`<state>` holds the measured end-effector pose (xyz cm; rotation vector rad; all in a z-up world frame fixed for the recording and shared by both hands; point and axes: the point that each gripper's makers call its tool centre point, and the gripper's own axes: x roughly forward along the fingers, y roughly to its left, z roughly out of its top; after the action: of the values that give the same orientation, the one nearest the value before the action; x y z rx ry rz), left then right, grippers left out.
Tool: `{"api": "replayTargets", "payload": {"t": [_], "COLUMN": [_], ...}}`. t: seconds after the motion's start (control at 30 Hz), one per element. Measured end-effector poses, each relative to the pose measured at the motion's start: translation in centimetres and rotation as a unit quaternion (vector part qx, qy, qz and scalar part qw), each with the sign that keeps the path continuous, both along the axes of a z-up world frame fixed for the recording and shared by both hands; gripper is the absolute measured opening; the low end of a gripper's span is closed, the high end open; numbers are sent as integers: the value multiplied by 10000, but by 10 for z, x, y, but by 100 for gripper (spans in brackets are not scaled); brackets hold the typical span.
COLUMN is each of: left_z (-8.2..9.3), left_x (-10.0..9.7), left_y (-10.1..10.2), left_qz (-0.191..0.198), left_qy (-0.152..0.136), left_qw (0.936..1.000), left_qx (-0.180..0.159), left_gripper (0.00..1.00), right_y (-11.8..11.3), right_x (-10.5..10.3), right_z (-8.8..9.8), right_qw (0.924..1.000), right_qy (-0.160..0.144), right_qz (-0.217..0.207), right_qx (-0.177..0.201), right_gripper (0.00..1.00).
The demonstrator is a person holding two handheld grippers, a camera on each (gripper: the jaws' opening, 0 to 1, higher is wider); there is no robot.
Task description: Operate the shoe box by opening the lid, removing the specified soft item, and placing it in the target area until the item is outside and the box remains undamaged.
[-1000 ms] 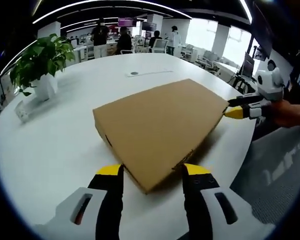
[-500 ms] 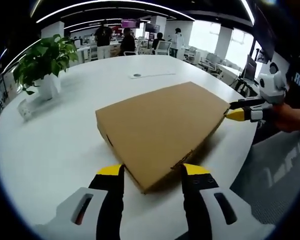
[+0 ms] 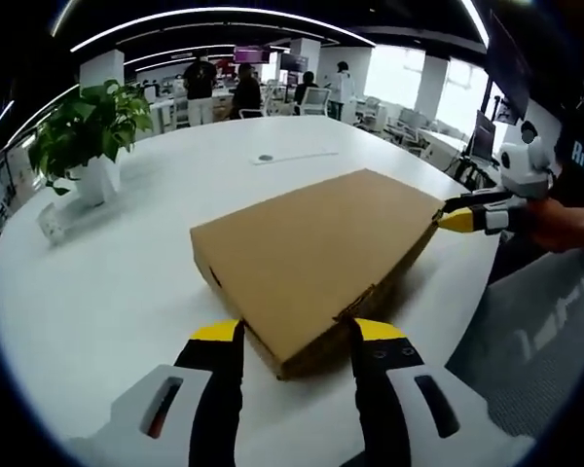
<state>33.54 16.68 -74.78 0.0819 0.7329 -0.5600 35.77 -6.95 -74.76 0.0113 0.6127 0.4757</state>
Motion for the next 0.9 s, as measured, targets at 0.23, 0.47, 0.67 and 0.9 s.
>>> {"api": "replayTargets", "payload": {"t": [0.23, 0.47, 0.67, 0.9], "left_z": [4, 18, 28, 34], "left_x": [1, 0, 0, 5], "left_y": [-1, -2, -4, -3], "left_qz": [-40, -15, -59, -78], "left_qy": [-83, -206, -334, -495], "left_qw": [9999, 9998, 9994, 9986], "left_qx": [51, 27, 93, 189], "left_gripper": [47, 47, 48, 48], "right_y": [0, -1, -1, -1], "right_x": [3, 7, 14, 22], "right_z": [7, 20, 34, 49], "right_qw": [10000, 9999, 9999, 9999], "right_qy": [17, -59, -76, -130], "right_qz": [74, 84, 77, 28], "right_qx": [-54, 11, 71, 61], "right_gripper": [33, 32, 32, 32]}}
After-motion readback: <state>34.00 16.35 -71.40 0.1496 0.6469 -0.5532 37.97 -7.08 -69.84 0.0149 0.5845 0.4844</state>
